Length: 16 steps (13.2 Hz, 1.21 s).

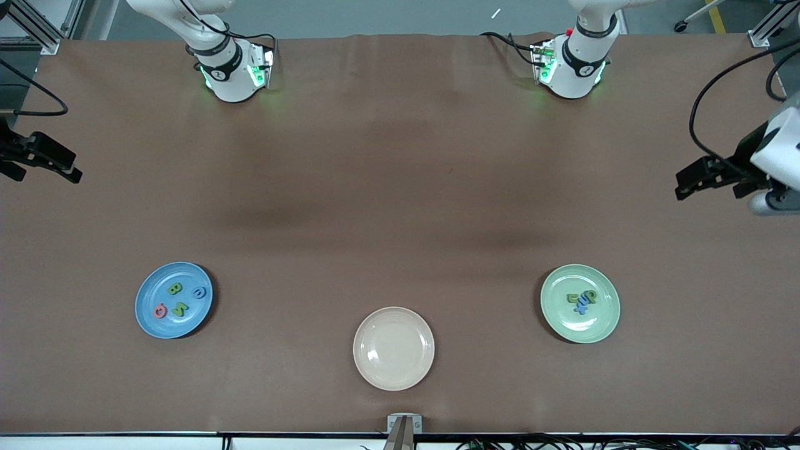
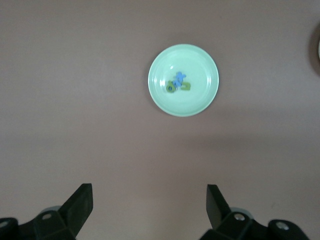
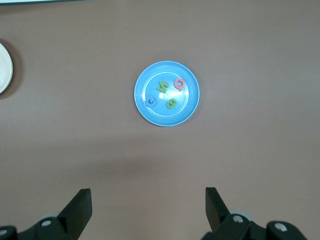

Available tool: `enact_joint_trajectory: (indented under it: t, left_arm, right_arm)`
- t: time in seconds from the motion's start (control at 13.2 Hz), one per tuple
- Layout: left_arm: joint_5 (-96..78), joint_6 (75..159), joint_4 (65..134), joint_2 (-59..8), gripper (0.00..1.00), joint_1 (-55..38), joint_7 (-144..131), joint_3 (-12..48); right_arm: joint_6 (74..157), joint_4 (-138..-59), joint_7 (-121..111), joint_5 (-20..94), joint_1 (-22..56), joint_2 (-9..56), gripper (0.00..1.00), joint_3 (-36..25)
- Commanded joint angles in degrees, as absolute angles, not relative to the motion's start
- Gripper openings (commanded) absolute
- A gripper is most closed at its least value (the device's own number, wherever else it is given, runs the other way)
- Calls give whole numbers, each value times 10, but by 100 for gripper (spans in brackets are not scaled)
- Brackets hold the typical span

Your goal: Sort uppercase to blue plate, lowercase to green plate

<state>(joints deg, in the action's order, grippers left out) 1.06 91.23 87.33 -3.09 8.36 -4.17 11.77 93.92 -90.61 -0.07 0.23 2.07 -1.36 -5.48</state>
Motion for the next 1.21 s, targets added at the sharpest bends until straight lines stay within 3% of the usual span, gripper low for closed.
enact_joint_trajectory:
  t: [0.0, 0.45, 1.14]
  left_arm:
    - [-4, 890, 929, 26, 100, 20, -42, 63]
    - [-3, 884, 976, 81, 100, -26, -46, 45]
    - [0, 855, 933, 77, 100, -13, -10, 44]
  right_arm:
    - [932, -897, -2, -6, -25, -11, 100, -6]
    - [930, -897, 4, -8, -37, -11, 100, 17]
    - [918, -893, 21, -13, -47, -11, 100, 16]
